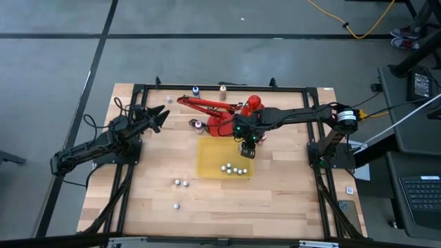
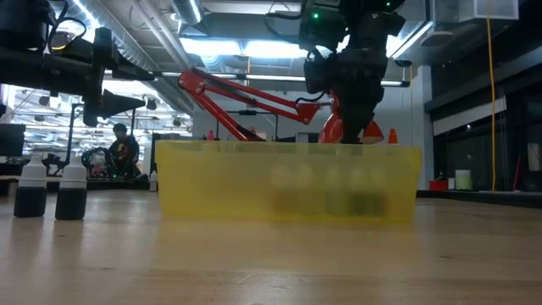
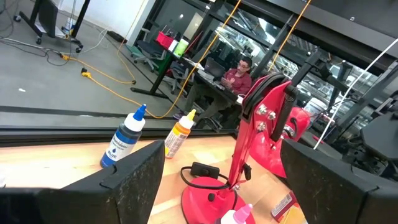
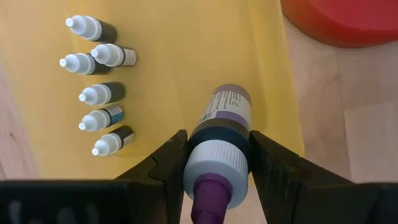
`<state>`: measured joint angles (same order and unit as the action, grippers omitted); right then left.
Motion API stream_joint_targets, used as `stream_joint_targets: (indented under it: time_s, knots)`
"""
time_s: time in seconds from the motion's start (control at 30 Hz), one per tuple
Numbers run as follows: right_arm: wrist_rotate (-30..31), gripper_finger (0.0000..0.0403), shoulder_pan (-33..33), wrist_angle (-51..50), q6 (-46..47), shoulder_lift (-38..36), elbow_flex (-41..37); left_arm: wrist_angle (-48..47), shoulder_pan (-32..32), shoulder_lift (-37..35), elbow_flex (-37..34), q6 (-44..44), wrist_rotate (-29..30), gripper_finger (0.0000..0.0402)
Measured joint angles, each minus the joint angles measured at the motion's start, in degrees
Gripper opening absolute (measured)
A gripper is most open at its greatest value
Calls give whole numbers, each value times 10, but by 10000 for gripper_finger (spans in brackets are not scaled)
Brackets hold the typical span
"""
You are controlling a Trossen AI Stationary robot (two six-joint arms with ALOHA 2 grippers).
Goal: Pick & Place food coloring
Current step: Put the big purple food bottle into the yellow bin, then put the big orange food bottle into the yellow bin
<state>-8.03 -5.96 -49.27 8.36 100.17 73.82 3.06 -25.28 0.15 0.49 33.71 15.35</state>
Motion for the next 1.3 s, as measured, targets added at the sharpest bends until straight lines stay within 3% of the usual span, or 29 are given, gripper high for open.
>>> stream_joint_targets:
  time_s: [0.5, 0.9, 1.3]
  knots:
    - [0, 216, 0, 3, 1, 15, 7, 0, 0, 0, 0, 0, 0, 312]
    - [36, 222, 4, -54, 8, 15, 95, 0, 0, 0, 0, 0, 0, 312]
    - [185, 222, 77, -91, 204, -22, 114, 0, 0, 0, 0, 0, 0, 313]
